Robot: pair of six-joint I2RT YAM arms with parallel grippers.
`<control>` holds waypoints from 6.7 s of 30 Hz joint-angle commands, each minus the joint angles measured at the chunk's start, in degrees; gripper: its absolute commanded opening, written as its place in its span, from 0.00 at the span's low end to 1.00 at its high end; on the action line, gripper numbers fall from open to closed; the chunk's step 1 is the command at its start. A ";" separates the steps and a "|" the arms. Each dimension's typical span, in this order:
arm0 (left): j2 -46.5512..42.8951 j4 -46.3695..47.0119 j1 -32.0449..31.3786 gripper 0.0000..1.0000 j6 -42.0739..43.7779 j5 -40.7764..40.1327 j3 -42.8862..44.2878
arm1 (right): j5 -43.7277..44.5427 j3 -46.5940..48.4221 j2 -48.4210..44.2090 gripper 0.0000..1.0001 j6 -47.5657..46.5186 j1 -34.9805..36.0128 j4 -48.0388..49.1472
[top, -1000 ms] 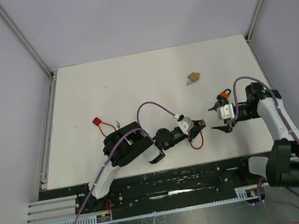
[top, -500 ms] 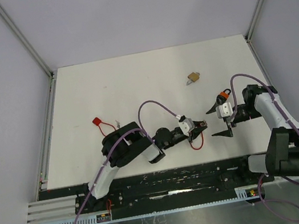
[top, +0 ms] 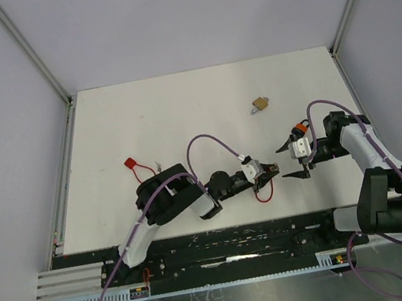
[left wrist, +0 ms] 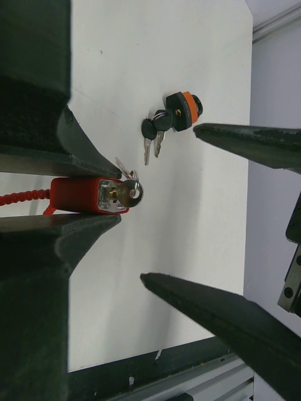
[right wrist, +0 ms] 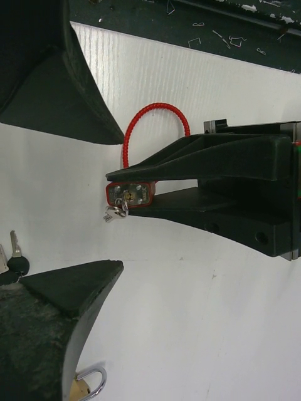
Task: Lock with the key
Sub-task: Lock the lock.
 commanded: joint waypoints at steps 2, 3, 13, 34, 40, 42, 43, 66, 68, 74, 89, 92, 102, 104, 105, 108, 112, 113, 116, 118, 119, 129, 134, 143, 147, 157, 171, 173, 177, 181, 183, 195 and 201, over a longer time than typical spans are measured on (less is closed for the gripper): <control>-0.66 -2.06 -0.30 0.00 2.51 1.80 -0.24 | -0.69 1.33 -1.66 0.73 -14.72 0.40 -0.24; -0.58 -2.11 -0.32 0.00 2.45 1.86 -0.24 | -0.66 0.80 -1.87 0.69 -14.37 0.49 0.51; -0.71 -2.42 -0.38 0.00 2.52 2.48 -0.15 | 2.72 0.17 0.60 0.41 -16.25 2.38 1.95; -0.42 -2.88 -0.39 0.00 2.88 3.61 0.38 | 5.22 0.30 1.97 0.36 -12.47 5.72 5.88; -0.60 -2.89 -0.40 0.00 3.10 3.59 0.29 | 6.04 0.11 1.68 0.24 -11.11 6.03 6.03; -0.59 -2.99 -0.43 0.00 3.11 3.52 0.29 | 6.31 0.11 1.68 0.19 -10.29 6.12 6.35; -0.62 -3.07 -0.40 0.00 3.28 3.37 0.29 | 6.32 0.11 1.62 0.16 -9.71 6.12 6.49; -5.72 -11.66 -1.05 0.00 8.33 3.64 0.00 | 6.39 1.32 -7.28 0.36 -0.19 2.22 5.22; -5.94 -12.35 -1.04 0.00 8.64 3.94 0.03 | 7.80 1.24 -5.75 0.40 -1.87 2.09 4.48; -6.06 -13.23 -1.02 0.00 9.28 4.16 0.27 | 10.58 0.20 -3.21 0.51 -4.79 1.83 5.28; -5.86 -13.42 -1.01 0.00 9.59 5.98 0.55 | 7.26 -5.04 1.51 0.61 -6.83 2.78 13.49; -5.86 -13.33 -1.04 0.00 9.57 6.19 0.47 | 7.23 -6.58 1.27 0.59 -3.96 3.33 18.29; -5.93 -12.98 -1.08 0.00 9.60 6.71 0.38 | 3.12 -7.86 1.76 0.43 -3.80 3.83 20.54; -5.91 -13.02 -1.06 0.00 9.59 6.40 0.38 | 3.16 -7.41 1.73 0.38 -4.90 3.83 19.05; -5.95 -13.00 -1.02 0.00 9.57 6.29 0.34 | 3.22 -7.25 1.62 0.34 -5.30 3.83 18.54; -6.04 -12.98 -1.05 0.00 9.51 5.63 0.21 | 3.47 -6.66 1.08 0.24 -7.43 3.88 16.12; -6.15 -12.98 -1.03 0.00 9.40 4.84 0.08 | 3.86 -5.84 -1.19 0.09 -7.52 3.66 14.59; -6.15 -12.98 -1.04 0.00 9.33 4.78 0.11 | 3.91 -5.87 -1.98 0.06 -7.54 3.61 14.47; -6.23 -13.30 -0.97 0.00 9.01 4.23 0.18 | 4.34 -5.95 -4.73 0.01 -7.23 3.04 14.35; -6.25 -13.60 -0.79 0.00 8.42 4.02 0.36 | 5.15 -6.28 -6.67 0.00 -7.19 2.71 14.10; -6.37 -13.87 -0.66 0.00 8.33 3.84 0.38 | 5.63 -6.43 -7.59 0.00 -7.18 2.63 14.02; -6.91 -16.92 -0.35 0.00 9.24 3.58 1.34 | 14.30 -9.12 -14.42 0.01 -3.47 2.36 15.36; -6.91 -17.86 -0.24 0.00 9.85 3.80 1.89 | 17.10 -10.75 -15.33 0.04 -0.73 2.34 16.86; -6.57 -18.93 0.01 0.00 10.42 5.05 2.49 | 16.27 -10.84 -15.43 0.23 1.61 2.05 17.04; -6.58 -19.19 0.00 0.00 10.59 5.48 2.57 | 15.50 -10.84 -15.80 0.33 1.75 1.69 16.93; -6.60 -19.65 -0.08 0.00 10.60 6.41 2.58 | 9.37 -9.48 -17.26 0.43 -2.92 0.14 11.56; -6.51 -20.01 -0.05 0.00 10.69 7.15 2.85 | 9.17 -5.16 -13.62 0.44 -15.09 0.05 -0.68; -6.62 -20.01 -0.05 0.00 10.63 7.26 2.84 | 9.27 -4.68 -13.28 0.43 -15.75 0.05 -1.87; -6.65 -20.01 -0.08 0.00 10.61 7.41 2.86 | 9.63 -4.46 -13.42 0.43 -15.72 -0.03 -2.10; -6.65 -20.09 -0.09 0.00 10.63 7.45 2.86 | 9.91 -4.08 -13.11 0.43 -15.43 -0.12 -2.54; -6.65 -20.10 -0.08 0.00 10.53 7.43 2.80 | 10.01 -3.86 -12.99 0.43 -15.49 -0.19 -2.89; -6.92 -20.53 -0.07 0.00 10.43 7.77 2.75 | 10.24 -3.50 -12.83 0.42 -16.11 -0.39 -3.81; -6.92 -20.70 -0.03 0.00 10.39 7.99 2.79 | 10.61 -2.87 -12.27 0.41 -16.68 -0.39 -4.81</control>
